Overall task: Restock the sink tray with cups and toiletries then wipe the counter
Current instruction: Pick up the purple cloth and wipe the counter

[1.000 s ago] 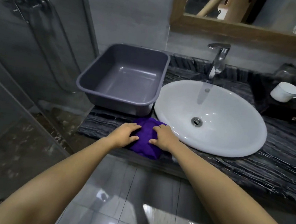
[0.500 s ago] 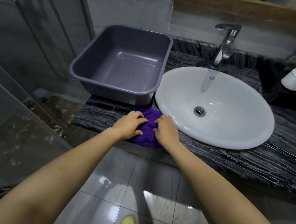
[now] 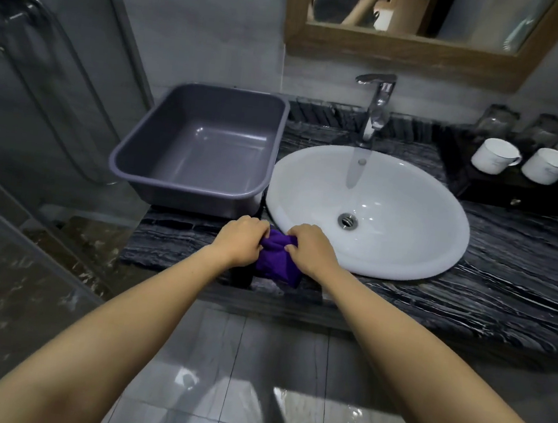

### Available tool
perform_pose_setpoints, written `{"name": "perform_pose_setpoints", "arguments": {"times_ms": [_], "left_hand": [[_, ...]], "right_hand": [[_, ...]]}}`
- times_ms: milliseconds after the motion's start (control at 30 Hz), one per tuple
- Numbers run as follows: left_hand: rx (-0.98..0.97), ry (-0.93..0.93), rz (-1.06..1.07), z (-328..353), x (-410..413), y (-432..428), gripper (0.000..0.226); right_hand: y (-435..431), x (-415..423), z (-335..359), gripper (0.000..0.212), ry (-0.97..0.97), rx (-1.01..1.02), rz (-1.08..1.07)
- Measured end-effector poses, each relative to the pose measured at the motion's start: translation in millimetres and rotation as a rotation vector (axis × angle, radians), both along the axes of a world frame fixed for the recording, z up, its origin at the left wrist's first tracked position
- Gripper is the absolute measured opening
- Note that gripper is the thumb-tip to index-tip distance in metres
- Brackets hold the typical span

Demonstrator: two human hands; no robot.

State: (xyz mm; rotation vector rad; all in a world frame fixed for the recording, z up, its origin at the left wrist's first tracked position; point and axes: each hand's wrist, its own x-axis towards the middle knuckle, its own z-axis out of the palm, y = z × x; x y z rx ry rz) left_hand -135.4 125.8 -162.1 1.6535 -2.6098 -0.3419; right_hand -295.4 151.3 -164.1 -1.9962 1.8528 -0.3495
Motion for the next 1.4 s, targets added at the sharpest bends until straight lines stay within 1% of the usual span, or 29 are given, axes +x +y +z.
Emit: {"name": "perform_pose_setpoints", "arguments": {"times_ms": [133, 267, 433, 600, 733, 800, 867, 933, 967, 1000, 1067, 1133, 1200, 1233, 1300, 1400], "left_hand": [[0.002, 0.037, -0.043, 30, -19, -6, 0.015], [-0.023, 0.055, -0.097, 57, -43, -11, 0.016], [-0.033, 0.121, -0.167, 82, -79, -15, 0.013], [0.018, 0.222, -0.286, 98, -124, -17, 0.015], [0.182, 0.347, -0.384, 108, -166, -12, 0.021], [0.260, 0.437, -0.376, 111, -187, -7, 0.026], [0.256, 0.508, -0.367, 114, -211, -2, 0.033], [0.248, 0.526, -0.405, 118, -235, 3, 0.044], [0.309, 0.550, -0.429, 120, -247, 6, 0.047], [0.415, 0.592, -0.448, 122, -258, 9, 0.048], [0.625, 0.661, -0.456, 127, -280, 12, 0.042], [0.709, 0.662, -0.465, 128, -302, 14, 0.024], [0.746, 0.654, -0.470, 126, -323, 17, 0.009], [0.755, 0.664, -0.461, 124, -333, 20, 0.007], [0.748, 0.716, -0.418, 118, -352, 22, 0.009], [0.710, 0.823, -0.345, 113, -372, 24, 0.013]], "right_hand": [[-4, -23, 33, 0.026, -0.007, 0.029, -0.021], [-4, -49, 65, 0.027, -0.006, 0.044, -0.055], [5, -85, 96, 0.027, -0.010, -0.006, -0.128], [24, -127, 116, 0.025, -0.016, -0.070, -0.225], [47, -168, 133, 0.026, 0.003, -0.101, -0.250], [60, -188, 141, 0.026, 0.005, -0.114, -0.247], [71, -207, 149, 0.026, -0.002, -0.135, -0.247], [79, -226, 156, 0.026, -0.005, -0.172, -0.243], [82, -236, 159, 0.027, -0.004, -0.190, -0.238], [84, -247, 162, 0.027, -0.004, -0.202, -0.234], [88, -269, 167, 0.028, -0.012, -0.210, -0.226], [91, -292, 168, 0.029, -0.025, -0.212, -0.209], [92, -313, 164, 0.033, -0.074, -0.227, -0.225], [91, -322, 161, 0.036, -0.128, -0.228, -0.263], [91, -343, 152, 0.040, -0.243, -0.191, -0.362], [93, -369, 138, 0.033, -0.382, -0.099, -0.468]]}}
